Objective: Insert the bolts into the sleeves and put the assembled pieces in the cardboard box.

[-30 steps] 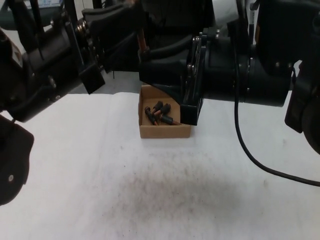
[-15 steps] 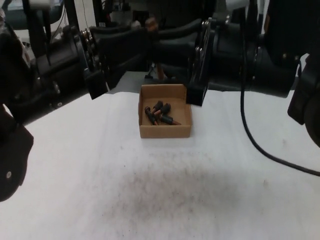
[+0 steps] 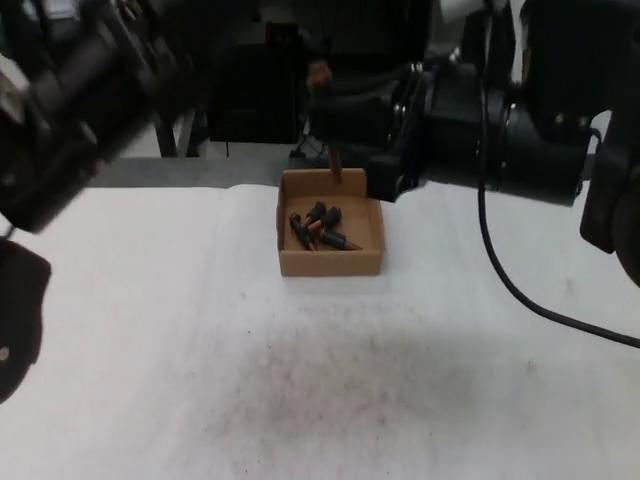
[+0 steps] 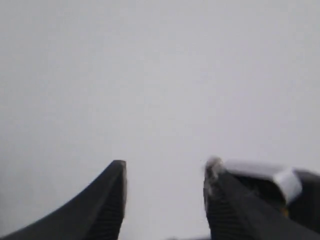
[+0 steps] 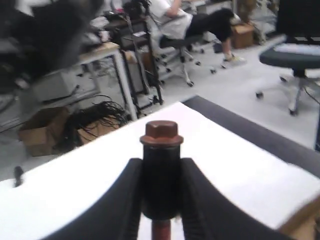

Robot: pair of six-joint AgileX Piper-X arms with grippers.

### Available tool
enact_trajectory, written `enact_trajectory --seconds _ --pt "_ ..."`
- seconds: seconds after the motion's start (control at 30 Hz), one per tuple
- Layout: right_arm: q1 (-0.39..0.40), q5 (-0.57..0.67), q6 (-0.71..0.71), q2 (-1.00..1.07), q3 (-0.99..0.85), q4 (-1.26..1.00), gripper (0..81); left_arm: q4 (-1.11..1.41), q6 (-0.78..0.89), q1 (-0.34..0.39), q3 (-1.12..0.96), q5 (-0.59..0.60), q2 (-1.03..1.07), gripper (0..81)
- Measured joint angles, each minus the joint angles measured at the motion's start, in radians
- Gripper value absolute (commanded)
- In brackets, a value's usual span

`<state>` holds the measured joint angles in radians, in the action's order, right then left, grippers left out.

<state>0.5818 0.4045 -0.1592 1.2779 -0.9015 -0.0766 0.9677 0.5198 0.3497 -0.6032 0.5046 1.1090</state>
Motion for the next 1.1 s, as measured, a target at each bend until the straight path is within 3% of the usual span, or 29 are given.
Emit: enact_trajectory --seconds 0.13,0.17,0.23,0.4,0.7,0.9,1.1 --pt "-0.031 -0.186 -0.042 0.017 -0.023 0.125 0.9 -0.116 -0.052 0.0 0.0 -0.066 -0.033 4.2" --pt "-0.031 -0.208 -0.045 0.019 -0.039 0.154 0.9 -0.165 -0.066 0.0 0.0 -0.073 -0.038 0.1" --pt "-0.065 -0.237 -0.05 0.067 -0.12 0.252 0.9 -0.229 -0.084 0.0 0.0 -0.077 -0.042 0.3" --pt "-0.119 -0.25 -0.05 0.228 -0.332 0.443 0.9 -0.785 -0.132 0.0 0.0 -0.08 -0.044 0.3" --pt "-0.161 -0.252 -0.027 0.553 -0.717 0.716 0.9 -1.288 -0.263 0.0 0.0 -0.138 -0.044 0.3" --pt "-0.16 -0.252 -0.022 0.742 -0.883 0.806 0.9 -1.37 -0.384 0.0 0.006 -0.239 -0.044 0.3" --pt "-0.16 -0.274 -0.022 0.924 -1.079 0.909 0.9 -1.373 -0.441 0.0 0.009 -0.256 -0.044 0.3"
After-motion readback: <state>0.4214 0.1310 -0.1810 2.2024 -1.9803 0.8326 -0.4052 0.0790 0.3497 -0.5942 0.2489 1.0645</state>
